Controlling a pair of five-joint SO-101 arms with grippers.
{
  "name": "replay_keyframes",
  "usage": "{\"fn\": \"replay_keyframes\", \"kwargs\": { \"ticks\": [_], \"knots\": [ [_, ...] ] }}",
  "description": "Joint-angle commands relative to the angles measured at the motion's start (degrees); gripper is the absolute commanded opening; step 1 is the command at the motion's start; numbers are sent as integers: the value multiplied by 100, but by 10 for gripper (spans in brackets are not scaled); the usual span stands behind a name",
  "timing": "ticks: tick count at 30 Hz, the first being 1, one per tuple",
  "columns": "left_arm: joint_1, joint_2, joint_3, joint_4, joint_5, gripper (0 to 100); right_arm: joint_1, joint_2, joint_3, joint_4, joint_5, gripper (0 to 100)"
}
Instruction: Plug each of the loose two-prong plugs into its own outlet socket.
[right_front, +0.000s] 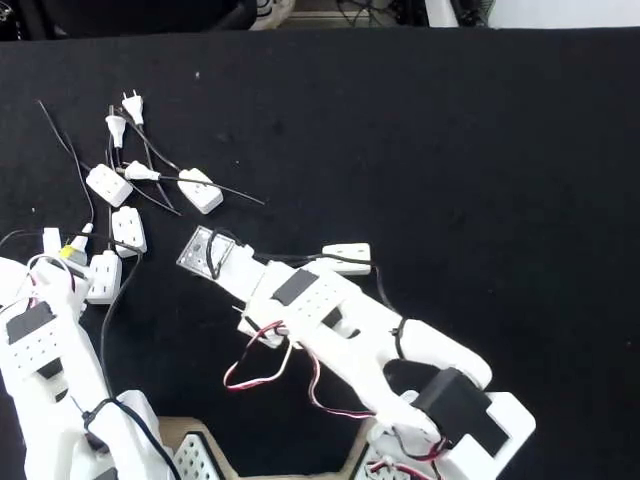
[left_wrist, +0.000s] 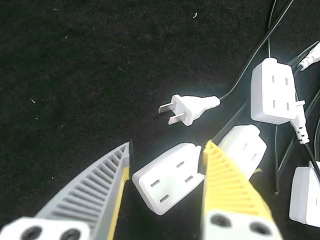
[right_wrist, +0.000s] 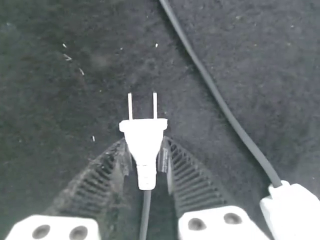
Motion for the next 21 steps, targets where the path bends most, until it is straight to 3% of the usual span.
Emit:
{"fn": "replay_keyframes", "kwargs": {
  "ticks": [1,8,15,21],
  "knots": [
    [-4,-26,-92,-97,26,234,35,-585,-171,316,0,13],
    [-4,-35,-92,-114,26,234,-18,-1279,242,308,-9,18],
    [-4,9,-31,-325,26,234,-167,-945,251,273,0,217],
    [-4,9,-31,-325,26,234,167,-875,-22,176,-457,132]
  ]
}}
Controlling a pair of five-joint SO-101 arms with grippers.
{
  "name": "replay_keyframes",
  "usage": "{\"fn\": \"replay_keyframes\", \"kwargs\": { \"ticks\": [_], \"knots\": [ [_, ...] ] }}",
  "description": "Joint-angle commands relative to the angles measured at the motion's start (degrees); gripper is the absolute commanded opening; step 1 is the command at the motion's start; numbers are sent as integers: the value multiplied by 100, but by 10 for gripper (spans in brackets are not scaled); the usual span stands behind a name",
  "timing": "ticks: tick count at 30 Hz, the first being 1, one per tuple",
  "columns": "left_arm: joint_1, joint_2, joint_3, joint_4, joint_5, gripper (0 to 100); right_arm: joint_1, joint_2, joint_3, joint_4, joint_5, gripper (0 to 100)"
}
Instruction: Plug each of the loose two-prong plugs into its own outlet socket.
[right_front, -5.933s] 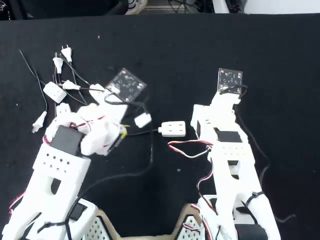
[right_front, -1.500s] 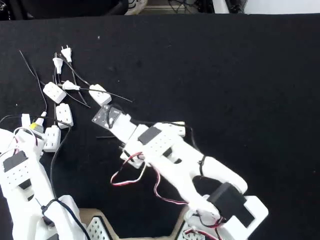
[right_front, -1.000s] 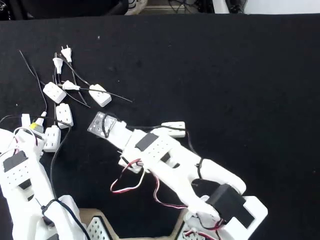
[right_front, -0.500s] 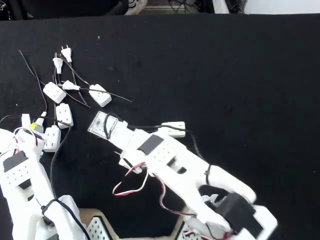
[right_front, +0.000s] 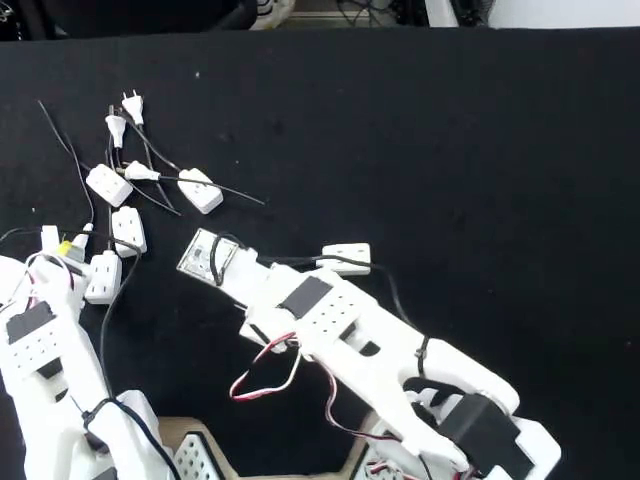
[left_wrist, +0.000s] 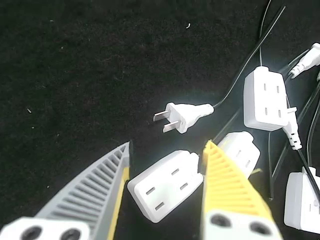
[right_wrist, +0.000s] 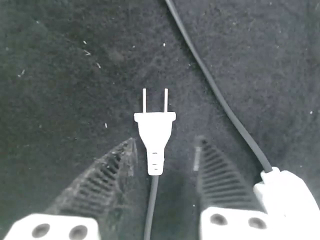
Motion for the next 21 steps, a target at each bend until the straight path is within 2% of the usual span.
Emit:
{"fn": "replay_keyframes", "kwargs": {
  "ticks": [1,15,21],
  "knots": [
    [-4,0,-31,-105,26,234,316,57,-286,-299,-457,125],
    [-4,0,-31,-105,26,234,237,84,-57,-554,-290,119],
    [-4,0,-31,-97,26,234,246,963,-532,-396,-290,119]
  ]
}}
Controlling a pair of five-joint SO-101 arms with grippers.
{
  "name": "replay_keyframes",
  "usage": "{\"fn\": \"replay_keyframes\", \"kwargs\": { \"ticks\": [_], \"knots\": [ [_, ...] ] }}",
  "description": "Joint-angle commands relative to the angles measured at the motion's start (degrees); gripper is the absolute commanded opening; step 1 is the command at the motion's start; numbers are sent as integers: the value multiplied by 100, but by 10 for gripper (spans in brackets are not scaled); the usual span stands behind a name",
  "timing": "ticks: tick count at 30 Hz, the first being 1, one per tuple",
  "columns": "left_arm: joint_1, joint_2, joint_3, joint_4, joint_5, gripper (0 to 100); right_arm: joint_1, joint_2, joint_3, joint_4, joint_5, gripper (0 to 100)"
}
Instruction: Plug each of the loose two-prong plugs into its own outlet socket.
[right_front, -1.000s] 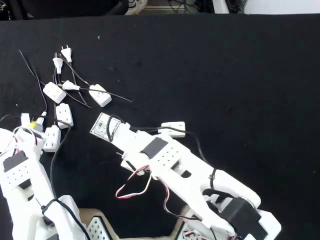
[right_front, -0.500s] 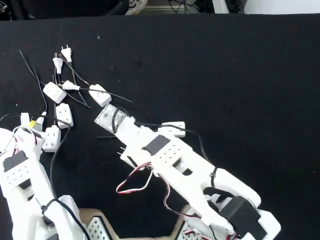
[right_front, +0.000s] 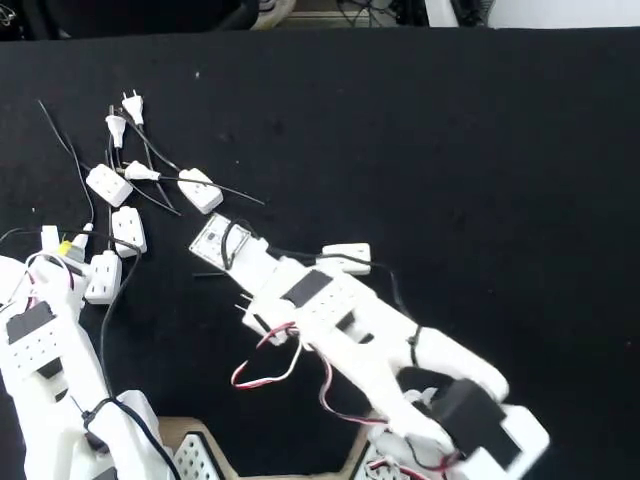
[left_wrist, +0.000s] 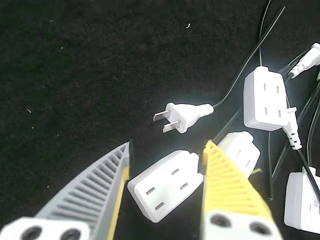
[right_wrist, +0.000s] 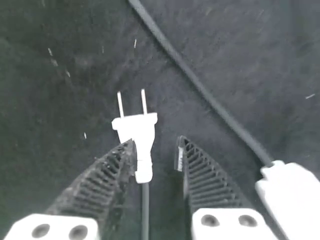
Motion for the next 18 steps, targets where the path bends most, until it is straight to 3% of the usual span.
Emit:
{"fn": "replay_keyframes", "kwargs": {
  "ticks": [1,7,13,18],
  "knots": [
    [-13,0,-31,-97,26,234,-26,462,-629,88,53,119],
    [-4,-9,-31,-105,26,234,-62,558,-840,360,53,119],
    [-31,-9,-31,-97,26,234,-756,549,-629,378,413,119],
    [-31,-18,-31,-97,26,234,-800,549,-620,352,448,118]
  ]
}}
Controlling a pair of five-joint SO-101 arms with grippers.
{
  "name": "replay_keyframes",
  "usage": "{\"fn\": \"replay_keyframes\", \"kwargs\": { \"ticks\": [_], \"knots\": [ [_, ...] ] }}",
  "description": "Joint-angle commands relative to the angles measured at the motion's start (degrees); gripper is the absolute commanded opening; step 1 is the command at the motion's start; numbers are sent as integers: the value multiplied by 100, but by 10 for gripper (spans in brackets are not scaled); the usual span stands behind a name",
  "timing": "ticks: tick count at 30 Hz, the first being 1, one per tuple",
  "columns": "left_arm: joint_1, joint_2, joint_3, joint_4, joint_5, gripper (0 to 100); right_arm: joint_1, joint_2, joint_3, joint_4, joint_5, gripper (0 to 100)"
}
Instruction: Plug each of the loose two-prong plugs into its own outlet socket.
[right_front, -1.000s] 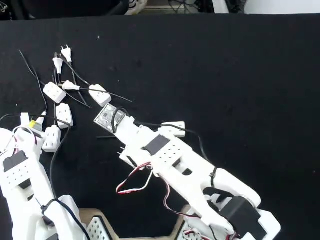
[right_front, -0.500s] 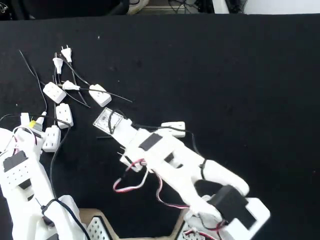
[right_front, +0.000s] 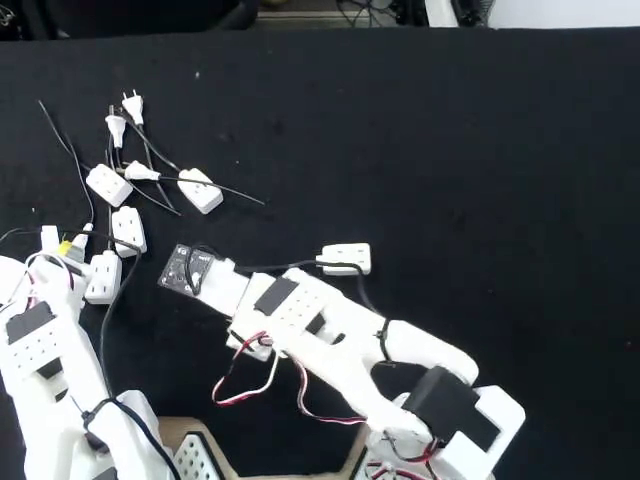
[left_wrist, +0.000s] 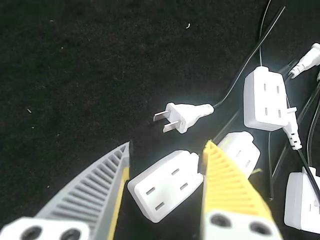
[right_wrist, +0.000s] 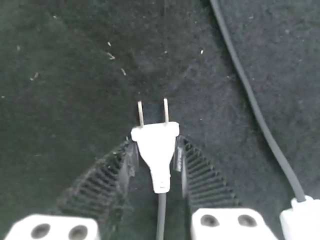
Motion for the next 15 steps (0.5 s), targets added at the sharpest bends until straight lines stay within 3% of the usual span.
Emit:
{"fn": "replay_keyframes", "kwargs": {
  "ticks": [1,5,10,15],
  "knots": [
    [-31,-18,-31,-97,26,234,-97,-31,-48,-9,70,118],
    [-31,-18,-31,-97,26,234,-97,-40,-57,9,70,113],
    [-40,-18,-31,-97,26,234,-97,-224,-31,44,70,13],
    [-40,-18,-31,-105,26,234,-123,-725,321,44,70,83]
  ]
}}
